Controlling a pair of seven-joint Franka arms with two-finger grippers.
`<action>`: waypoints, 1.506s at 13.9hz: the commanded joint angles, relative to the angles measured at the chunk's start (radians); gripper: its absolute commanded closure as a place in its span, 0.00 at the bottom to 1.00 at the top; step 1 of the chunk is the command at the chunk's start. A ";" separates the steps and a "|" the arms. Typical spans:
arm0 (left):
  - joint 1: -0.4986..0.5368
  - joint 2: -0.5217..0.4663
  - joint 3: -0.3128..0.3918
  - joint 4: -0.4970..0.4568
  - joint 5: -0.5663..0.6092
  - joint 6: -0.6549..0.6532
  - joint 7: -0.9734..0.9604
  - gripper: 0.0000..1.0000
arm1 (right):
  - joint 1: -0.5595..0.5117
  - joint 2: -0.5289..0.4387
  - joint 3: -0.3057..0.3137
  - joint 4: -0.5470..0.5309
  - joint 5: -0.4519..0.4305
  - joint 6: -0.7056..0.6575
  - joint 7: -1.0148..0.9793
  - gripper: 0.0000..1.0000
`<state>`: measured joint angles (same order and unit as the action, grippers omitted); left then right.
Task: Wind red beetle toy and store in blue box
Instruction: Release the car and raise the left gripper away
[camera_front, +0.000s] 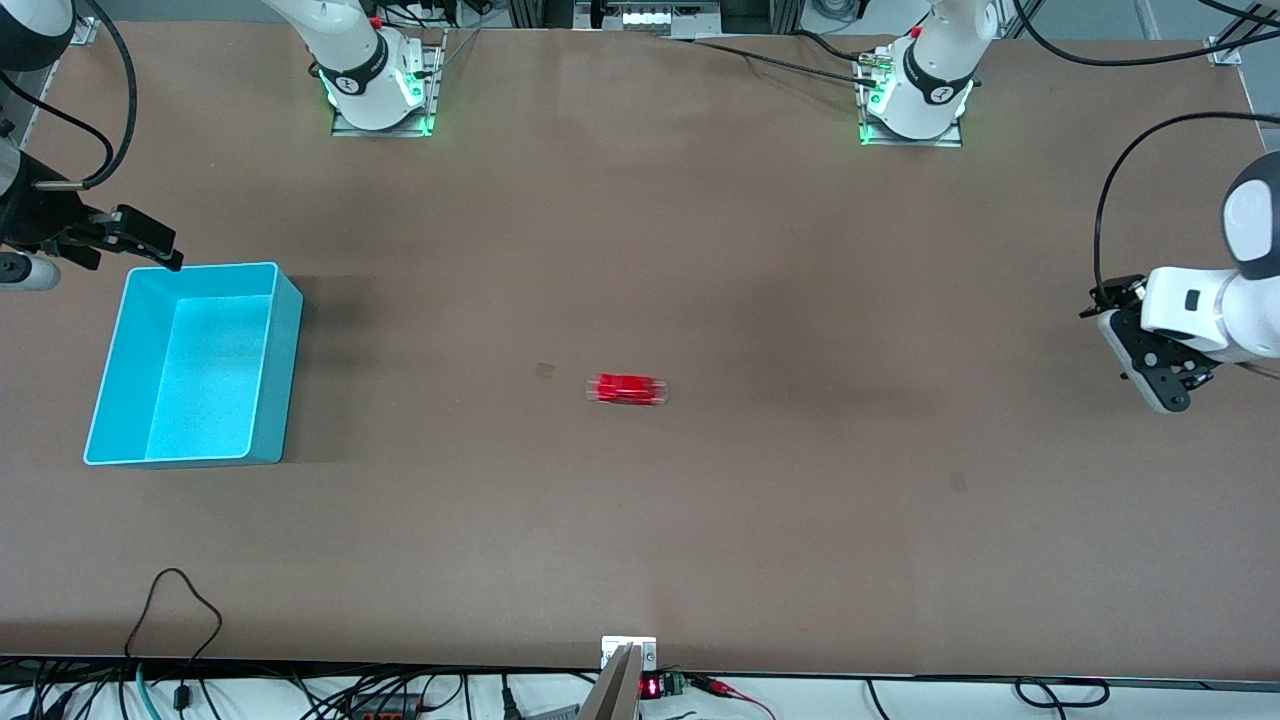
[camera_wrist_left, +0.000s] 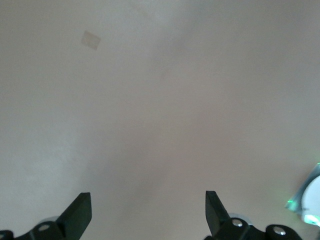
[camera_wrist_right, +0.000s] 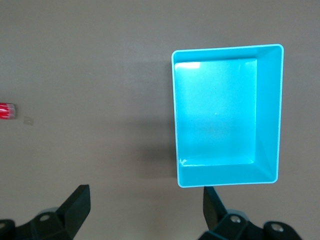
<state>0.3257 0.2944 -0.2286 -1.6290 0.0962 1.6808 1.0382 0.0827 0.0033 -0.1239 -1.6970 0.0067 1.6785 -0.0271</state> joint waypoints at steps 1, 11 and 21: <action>-0.014 -0.029 -0.038 0.032 0.010 -0.068 -0.130 0.00 | -0.001 0.007 0.000 0.022 -0.010 -0.006 0.003 0.00; -0.017 -0.121 -0.133 0.190 -0.003 -0.311 -0.568 0.00 | -0.003 0.014 -0.002 0.022 -0.008 -0.006 0.003 0.00; -0.345 -0.300 0.216 0.116 -0.062 -0.204 -1.030 0.00 | 0.000 0.027 -0.002 0.022 -0.002 -0.006 0.001 0.00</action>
<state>0.0931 0.0948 -0.1572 -1.3964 0.0558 1.3668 0.1372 0.0817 0.0086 -0.1273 -1.6970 0.0068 1.6784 -0.0271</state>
